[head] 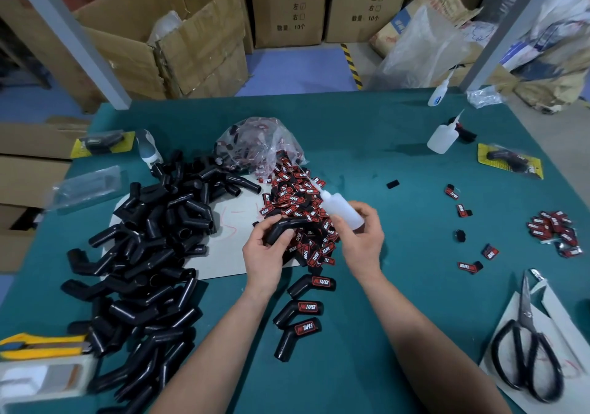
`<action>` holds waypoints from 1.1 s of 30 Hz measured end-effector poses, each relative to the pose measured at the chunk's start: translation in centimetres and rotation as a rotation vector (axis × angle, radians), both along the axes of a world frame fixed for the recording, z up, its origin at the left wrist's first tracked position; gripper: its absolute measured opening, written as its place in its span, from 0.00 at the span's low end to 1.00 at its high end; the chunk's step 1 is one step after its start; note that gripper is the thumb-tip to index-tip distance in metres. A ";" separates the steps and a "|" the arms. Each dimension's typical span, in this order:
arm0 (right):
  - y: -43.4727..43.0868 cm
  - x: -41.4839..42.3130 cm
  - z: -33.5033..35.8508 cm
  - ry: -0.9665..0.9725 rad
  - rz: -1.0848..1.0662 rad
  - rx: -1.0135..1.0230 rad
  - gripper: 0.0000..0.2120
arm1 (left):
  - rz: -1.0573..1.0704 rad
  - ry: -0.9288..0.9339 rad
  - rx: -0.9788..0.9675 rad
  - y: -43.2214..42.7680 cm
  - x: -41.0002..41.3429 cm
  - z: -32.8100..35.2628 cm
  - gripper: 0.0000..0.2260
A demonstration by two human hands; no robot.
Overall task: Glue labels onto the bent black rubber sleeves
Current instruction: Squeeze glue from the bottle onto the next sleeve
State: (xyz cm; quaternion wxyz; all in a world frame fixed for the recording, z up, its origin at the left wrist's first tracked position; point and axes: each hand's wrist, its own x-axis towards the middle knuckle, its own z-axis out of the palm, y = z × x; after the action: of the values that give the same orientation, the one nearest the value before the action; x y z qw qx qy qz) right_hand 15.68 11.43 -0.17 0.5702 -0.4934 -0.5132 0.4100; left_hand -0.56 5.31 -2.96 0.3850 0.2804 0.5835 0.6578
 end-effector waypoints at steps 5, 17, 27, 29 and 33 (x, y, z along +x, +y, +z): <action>2.2 0.4 0.3 0.622 0.037 -0.290 0.12 | -0.027 -0.056 -0.004 0.1 -0.2 0.0 0.19; 2.0 0.4 -0.7 0.630 -0.082 -0.390 0.12 | -0.100 0.011 -0.099 0.1 -0.2 0.1 0.15; 1.5 -0.1 -0.6 0.547 -0.089 -0.306 0.12 | -0.090 0.008 -0.119 0.0 0.0 0.7 0.16; 1.4 -0.1 -0.8 0.495 -0.094 -0.260 0.11 | -0.084 0.007 -0.120 0.0 0.2 0.7 0.15; 1.3 0.0 -1.1 0.388 -0.117 -0.198 0.12 | -0.080 0.025 -0.119 0.0 0.4 0.9 0.16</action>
State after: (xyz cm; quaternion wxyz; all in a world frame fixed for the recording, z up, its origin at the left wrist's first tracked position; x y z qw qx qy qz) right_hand 15.73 12.71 -1.29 0.6298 -0.4878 -0.3216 0.5119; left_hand -0.20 5.32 -2.11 0.4197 0.2883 0.6145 0.6026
